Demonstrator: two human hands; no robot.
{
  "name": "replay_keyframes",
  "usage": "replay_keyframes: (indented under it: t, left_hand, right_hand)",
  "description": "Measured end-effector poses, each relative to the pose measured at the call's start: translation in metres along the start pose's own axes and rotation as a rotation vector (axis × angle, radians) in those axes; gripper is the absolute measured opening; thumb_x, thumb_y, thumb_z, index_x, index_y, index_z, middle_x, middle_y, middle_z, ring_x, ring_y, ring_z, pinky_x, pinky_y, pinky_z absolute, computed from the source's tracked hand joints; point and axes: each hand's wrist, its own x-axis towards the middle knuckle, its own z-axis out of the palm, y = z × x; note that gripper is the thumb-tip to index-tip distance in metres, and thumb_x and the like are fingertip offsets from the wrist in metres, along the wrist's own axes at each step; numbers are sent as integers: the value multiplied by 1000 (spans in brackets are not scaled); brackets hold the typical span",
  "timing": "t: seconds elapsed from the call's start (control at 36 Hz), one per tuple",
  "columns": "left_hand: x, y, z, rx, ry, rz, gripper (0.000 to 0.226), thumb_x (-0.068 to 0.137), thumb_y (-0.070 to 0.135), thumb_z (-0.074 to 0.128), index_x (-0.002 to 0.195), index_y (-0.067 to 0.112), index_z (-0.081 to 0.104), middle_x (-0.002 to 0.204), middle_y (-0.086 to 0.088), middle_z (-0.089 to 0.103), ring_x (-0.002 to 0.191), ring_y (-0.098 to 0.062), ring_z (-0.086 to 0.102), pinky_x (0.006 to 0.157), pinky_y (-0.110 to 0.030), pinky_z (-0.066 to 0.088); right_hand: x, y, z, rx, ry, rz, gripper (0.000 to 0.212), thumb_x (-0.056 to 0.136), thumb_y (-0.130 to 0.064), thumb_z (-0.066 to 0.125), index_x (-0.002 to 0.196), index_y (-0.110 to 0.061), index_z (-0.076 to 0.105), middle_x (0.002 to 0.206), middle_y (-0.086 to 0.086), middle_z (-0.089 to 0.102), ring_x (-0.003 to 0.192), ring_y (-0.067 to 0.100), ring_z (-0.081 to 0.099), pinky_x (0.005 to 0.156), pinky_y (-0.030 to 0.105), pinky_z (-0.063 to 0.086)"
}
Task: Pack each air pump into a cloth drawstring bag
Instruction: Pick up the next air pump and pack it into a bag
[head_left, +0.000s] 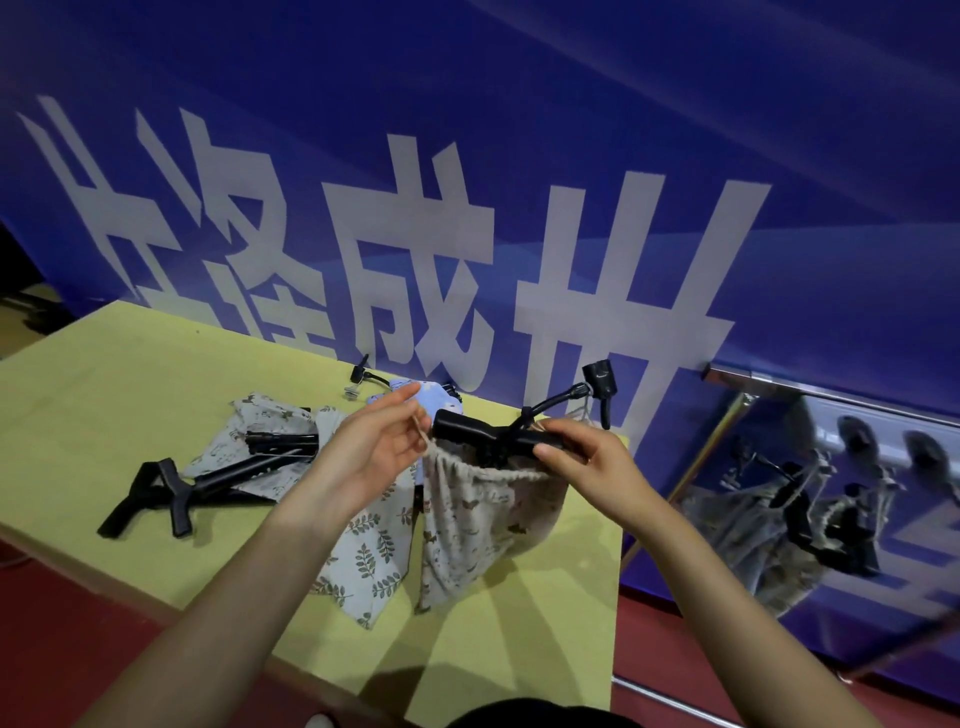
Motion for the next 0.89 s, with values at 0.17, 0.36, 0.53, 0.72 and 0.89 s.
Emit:
replay_keyframes:
  t: [0.17,0.36,0.53,0.72,0.89]
  left_hand:
    - [-6,22,22,-83,-36,70,46,95,3,48,140,11,43,75,1,65,66,-10,55,73,-26,45]
    - [-14,28,21,228,-16,120,64,94,6,52,151,12,23,97,-13,74,65,-14,47,70,-26,47]
    - [-28,20,27,830,-143,394,35,97,9,53,129,23,57,96,2,76,94,-9,66,82,-20,46]
    - [-30,19,29,944,-111,510,31,97,10,52,124,24,61,93,9,75,103,-3,64,95,-27,45]
    - [-28,21,23,983,-181,436,36,96,9,54,127,28,56,97,9,75,104,-3,65,96,-29,47]
  right_hand:
    - [7,-11,-7,-61,-13,-28,29,91,-23,65,120,-19,66,104,-21,65,103,-6,60,84,10,47]
    - [6,-14,-8,-220,-49,-84,34,91,-28,65,123,-18,64,100,-28,60,95,-13,57,83,8,44]
    - [6,-12,-9,-314,-100,-83,39,90,-41,62,123,-20,65,107,-6,69,96,8,64,85,31,51]
    - [6,-11,-9,-296,-116,-68,33,91,-35,64,121,-21,67,100,-13,69,86,7,65,75,27,50]
    - [10,-23,-10,-407,-164,-81,31,91,-34,63,119,-24,67,108,-6,70,95,12,63,85,38,50]
